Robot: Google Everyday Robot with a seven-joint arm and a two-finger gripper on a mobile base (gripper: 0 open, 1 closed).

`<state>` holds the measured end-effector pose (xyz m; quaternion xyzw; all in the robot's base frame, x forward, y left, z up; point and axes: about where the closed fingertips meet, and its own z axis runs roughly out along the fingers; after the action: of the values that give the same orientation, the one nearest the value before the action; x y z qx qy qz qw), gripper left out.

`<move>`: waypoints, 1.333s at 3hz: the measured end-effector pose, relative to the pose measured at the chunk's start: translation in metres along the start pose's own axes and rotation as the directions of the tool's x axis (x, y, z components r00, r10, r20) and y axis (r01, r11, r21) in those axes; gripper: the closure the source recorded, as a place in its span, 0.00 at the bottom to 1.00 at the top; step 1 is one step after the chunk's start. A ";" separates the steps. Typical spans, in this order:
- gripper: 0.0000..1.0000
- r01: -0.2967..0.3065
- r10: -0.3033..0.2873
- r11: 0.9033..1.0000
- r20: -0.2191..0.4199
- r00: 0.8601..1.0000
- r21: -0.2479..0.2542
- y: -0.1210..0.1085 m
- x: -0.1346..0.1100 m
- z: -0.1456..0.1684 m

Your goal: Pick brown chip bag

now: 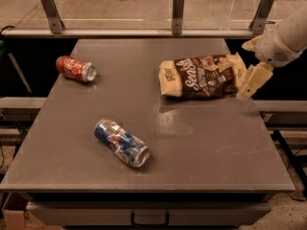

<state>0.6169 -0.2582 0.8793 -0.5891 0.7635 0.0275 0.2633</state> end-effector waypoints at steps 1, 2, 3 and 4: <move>0.00 -0.026 0.026 1.000 0.020 0.999 0.012 -0.015 0.001 0.027; 0.17 -0.055 0.055 0.998 0.000 0.998 -0.015 -0.017 0.006 0.056; 0.41 -0.060 0.060 0.998 -0.004 0.998 -0.024 -0.016 0.003 0.062; 0.64 -0.060 0.060 0.998 -0.004 0.998 -0.024 -0.017 0.001 0.058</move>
Offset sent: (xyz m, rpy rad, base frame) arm 0.0469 0.0126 -0.0755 0.0160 0.0795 -0.0701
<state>0.6542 -0.2442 0.8332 -0.5690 0.7809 0.0439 0.2541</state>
